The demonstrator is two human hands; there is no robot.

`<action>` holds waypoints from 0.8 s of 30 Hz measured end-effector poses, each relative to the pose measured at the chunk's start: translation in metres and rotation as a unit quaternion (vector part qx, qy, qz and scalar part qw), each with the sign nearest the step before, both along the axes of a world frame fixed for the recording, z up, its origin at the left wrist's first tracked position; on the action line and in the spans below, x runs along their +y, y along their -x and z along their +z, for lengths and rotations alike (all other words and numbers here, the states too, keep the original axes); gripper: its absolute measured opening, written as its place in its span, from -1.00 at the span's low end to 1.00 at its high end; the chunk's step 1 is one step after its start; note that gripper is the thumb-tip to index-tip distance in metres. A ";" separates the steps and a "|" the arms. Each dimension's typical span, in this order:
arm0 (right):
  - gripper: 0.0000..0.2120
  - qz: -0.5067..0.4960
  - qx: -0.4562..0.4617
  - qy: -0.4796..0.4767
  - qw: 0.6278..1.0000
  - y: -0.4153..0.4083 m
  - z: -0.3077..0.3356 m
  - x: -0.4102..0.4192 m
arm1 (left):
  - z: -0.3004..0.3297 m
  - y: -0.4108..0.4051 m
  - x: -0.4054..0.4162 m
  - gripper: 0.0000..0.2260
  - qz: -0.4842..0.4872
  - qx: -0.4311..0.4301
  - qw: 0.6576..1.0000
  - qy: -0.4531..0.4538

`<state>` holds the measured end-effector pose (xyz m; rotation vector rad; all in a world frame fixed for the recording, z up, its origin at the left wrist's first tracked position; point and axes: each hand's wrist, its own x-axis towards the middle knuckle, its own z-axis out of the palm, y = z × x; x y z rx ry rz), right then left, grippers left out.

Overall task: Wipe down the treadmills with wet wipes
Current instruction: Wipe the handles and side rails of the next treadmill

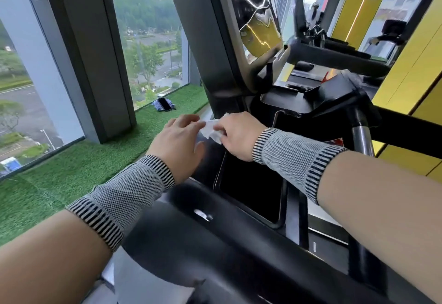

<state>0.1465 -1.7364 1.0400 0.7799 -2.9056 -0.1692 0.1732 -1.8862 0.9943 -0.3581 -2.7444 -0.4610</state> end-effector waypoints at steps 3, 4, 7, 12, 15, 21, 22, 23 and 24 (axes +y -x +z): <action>-0.76 -0.041 -0.056 0.136 0.988 0.010 -0.004 0.001 | -0.001 0.001 -0.001 -0.54 -0.020 0.018 1.000 0.013; -0.75 -0.061 -0.075 0.207 0.974 0.012 -0.005 0.003 | -0.002 0.002 0.001 -0.53 -0.042 0.002 0.999 0.030; -0.74 -0.109 -0.064 0.341 0.932 0.012 -0.007 0.016 | -0.008 0.008 0.007 -0.48 -0.084 -0.059 0.992 0.072; -0.73 -0.130 0.021 0.264 0.955 0.004 0.003 0.037 | -0.003 0.019 0.016 -0.57 -0.105 -0.047 0.990 0.077; -0.75 -0.120 0.047 0.197 0.972 0.005 0.004 0.041 | 0.002 0.018 0.023 -0.56 -0.133 -0.046 0.989 0.045; -0.75 -0.076 0.035 0.109 0.991 0.002 -0.003 0.042 | 0.004 0.032 0.000 -0.50 -0.067 -0.129 0.986 0.082; -0.75 -0.074 0.032 0.111 0.990 0.002 -0.003 0.043 | 0.004 0.033 -0.003 -0.50 -0.060 -0.148 0.984 0.078; -0.75 -0.074 0.030 0.116 0.990 0.002 -0.003 0.044 | 0.004 0.032 -0.004 -0.51 -0.064 -0.159 0.983 0.069; -0.75 -0.075 0.029 0.120 0.990 0.003 -0.003 0.044 | 0.005 0.030 -0.002 -0.51 -0.075 -0.163 0.982 0.060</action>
